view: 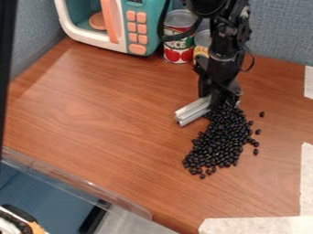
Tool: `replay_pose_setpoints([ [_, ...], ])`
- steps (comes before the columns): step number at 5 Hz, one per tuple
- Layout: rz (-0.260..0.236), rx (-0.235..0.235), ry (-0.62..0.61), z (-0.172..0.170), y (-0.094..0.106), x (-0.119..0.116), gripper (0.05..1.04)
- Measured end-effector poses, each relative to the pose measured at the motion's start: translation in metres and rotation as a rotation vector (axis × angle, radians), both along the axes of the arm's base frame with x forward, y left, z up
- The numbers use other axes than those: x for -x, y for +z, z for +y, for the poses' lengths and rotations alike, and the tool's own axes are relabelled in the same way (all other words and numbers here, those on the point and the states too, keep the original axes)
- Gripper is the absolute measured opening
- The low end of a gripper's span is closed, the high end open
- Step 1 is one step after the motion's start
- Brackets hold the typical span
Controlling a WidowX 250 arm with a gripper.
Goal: Sweep into pile
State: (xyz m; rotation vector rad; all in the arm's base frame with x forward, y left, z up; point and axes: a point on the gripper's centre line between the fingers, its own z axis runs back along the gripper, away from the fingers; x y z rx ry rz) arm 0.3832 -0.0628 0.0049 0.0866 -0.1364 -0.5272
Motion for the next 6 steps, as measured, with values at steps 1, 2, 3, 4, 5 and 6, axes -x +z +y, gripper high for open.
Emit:
replay_pose_setpoints([
  [1,0.005,0.003,-0.026,-0.004,0.001,0.009,0.350],
  [2,0.014,-0.003,-0.052,-0.013,0.000,0.019,0.350],
  [3,0.018,-0.009,-0.073,-0.022,0.002,0.025,0.349],
  [4,0.009,-0.016,-0.076,-0.024,0.004,0.026,0.350],
  [5,0.008,-0.036,-0.049,-0.021,0.006,0.025,0.349],
  [6,-0.017,-0.045,0.032,-0.003,0.017,0.011,0.349],
])
